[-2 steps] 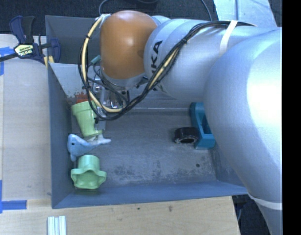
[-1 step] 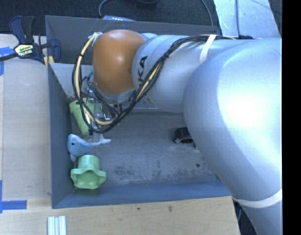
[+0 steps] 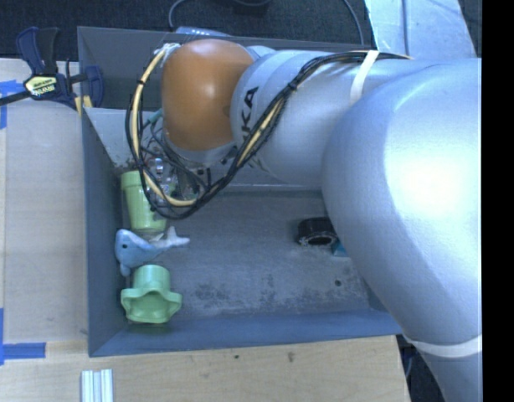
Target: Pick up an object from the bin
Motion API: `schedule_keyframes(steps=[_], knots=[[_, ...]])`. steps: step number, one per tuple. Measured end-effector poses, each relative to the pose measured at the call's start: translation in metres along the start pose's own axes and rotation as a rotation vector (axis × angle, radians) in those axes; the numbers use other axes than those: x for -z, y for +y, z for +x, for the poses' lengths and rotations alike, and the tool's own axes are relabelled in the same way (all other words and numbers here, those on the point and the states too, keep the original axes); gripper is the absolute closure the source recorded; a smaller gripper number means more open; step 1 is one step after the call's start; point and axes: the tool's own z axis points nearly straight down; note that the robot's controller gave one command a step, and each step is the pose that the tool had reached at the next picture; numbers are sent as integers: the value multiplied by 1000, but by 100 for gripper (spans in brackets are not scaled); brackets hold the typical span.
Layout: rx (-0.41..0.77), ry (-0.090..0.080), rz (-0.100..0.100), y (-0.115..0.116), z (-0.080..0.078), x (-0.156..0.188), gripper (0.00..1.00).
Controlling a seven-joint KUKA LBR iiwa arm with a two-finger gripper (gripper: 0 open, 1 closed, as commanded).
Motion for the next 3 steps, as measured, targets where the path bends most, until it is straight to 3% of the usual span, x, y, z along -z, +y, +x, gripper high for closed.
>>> schedule_keyframes(steps=[1,2,3], knots=[[0,0,0,0,0,0,100],[190,10,4,-3,22,24,100],[357,2,1,12,19,94,100]])
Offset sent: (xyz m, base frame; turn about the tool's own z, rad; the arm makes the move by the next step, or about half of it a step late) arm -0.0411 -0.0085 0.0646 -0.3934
